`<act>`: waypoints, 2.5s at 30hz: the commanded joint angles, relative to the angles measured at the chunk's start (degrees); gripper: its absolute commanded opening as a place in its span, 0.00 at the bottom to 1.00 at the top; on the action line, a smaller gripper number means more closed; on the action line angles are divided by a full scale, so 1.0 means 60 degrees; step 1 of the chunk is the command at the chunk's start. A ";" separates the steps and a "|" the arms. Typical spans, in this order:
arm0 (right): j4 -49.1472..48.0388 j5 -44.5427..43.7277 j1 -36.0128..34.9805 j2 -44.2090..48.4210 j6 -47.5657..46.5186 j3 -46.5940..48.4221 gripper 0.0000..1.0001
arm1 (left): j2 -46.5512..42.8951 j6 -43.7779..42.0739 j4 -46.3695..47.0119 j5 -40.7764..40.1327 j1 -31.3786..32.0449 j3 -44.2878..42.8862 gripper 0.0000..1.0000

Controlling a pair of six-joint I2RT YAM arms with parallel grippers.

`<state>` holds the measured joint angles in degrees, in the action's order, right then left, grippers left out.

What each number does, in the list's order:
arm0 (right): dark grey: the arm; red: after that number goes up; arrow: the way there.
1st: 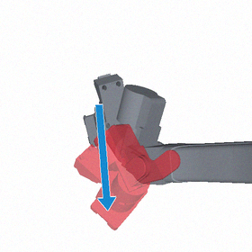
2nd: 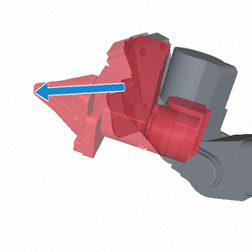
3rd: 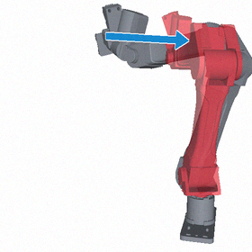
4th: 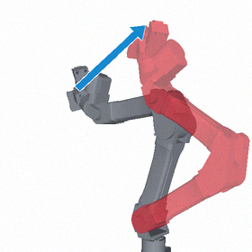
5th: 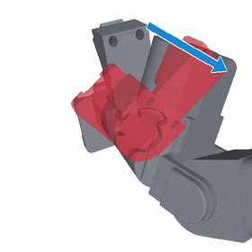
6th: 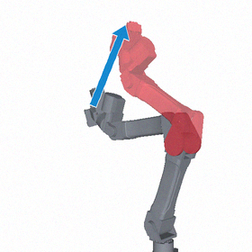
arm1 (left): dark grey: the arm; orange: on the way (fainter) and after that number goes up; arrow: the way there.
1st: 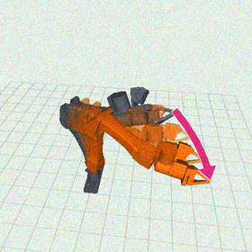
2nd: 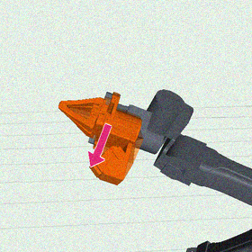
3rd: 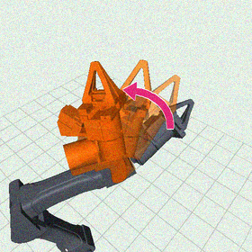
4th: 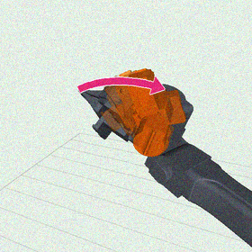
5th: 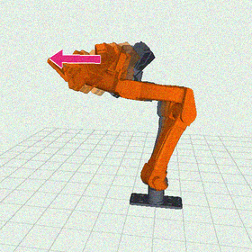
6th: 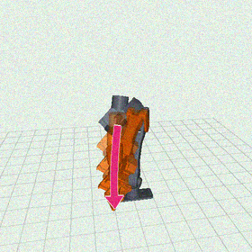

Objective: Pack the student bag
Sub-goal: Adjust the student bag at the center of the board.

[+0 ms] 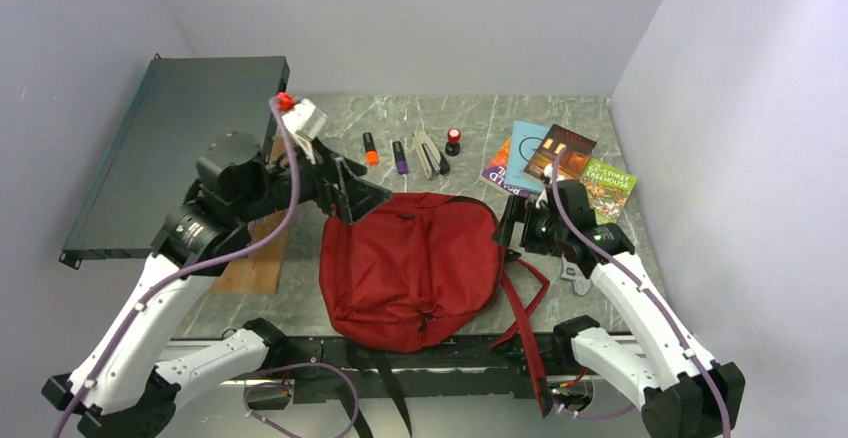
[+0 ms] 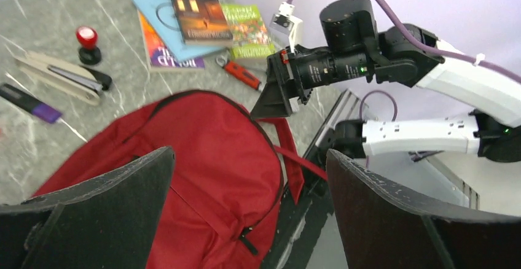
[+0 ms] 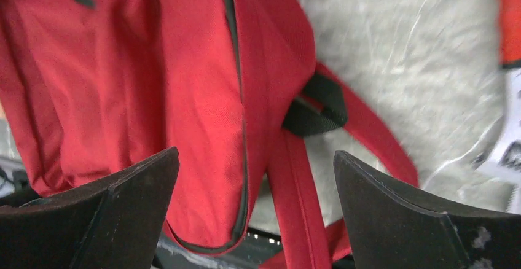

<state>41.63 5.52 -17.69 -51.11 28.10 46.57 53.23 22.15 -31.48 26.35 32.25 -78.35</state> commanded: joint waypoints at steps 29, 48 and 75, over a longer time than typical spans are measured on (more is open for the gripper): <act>-1.3987 0.6255 -0.3009 -0.4114 0.7529 0.3527 0.00 | -0.1209 -0.0162 0.0420 -0.4363 0.2107 0.0342 0.99; -1.2312 0.9725 0.1121 -0.2645 0.5949 -0.2961 0.00 | -0.1315 -0.0060 0.0558 -0.4399 0.2105 0.0778 0.99; -0.0755 -0.3934 -0.2124 -0.2247 0.0487 0.0388 0.88 | -0.0038 0.1349 0.0944 -0.4230 0.2417 0.4204 0.96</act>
<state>35.22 -13.26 -28.73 -67.29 32.56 48.49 54.81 28.25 -27.62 3.60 46.54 -54.22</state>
